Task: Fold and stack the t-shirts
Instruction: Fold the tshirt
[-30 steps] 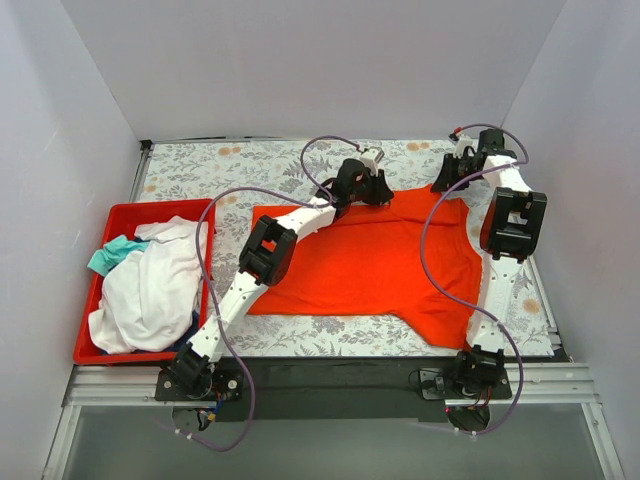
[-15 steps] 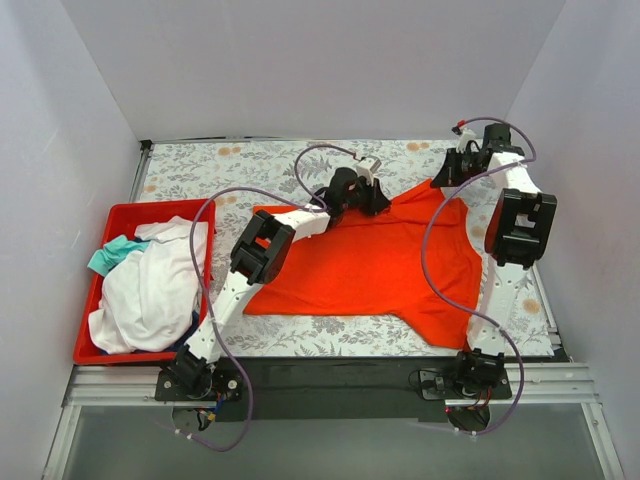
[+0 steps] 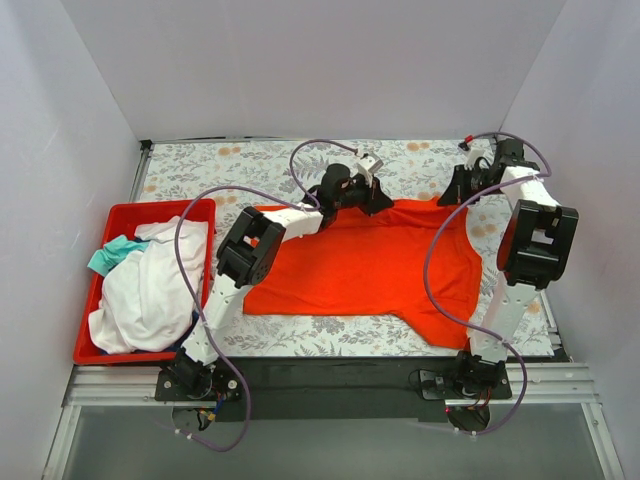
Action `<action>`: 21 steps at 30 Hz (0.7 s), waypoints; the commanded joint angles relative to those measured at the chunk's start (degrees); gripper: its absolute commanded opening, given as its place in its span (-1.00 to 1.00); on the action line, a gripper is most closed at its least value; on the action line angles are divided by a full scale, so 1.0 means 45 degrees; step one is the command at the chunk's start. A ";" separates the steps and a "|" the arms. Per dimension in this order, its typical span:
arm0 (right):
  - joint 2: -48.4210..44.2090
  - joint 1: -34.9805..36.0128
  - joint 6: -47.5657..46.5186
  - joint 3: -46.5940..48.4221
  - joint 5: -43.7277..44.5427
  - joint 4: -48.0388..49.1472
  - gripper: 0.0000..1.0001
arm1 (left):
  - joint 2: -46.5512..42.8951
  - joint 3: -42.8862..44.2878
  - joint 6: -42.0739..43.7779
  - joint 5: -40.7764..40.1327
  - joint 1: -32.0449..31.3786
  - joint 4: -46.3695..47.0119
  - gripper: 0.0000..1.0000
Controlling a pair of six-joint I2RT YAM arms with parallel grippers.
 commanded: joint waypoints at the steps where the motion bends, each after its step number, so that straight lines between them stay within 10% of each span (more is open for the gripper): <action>1: -0.0855 -0.0206 -0.0675 -0.0328 -0.0090 -0.0189 -0.97 | -0.1422 -0.0636 0.0924 0.1641 -0.0066 -0.0318 -1.00; 21: -0.2612 -0.0519 -0.2238 -0.2613 0.0144 -0.1108 -0.97 | -0.2224 -0.2025 0.2861 0.2975 -0.0125 -0.1862 -1.00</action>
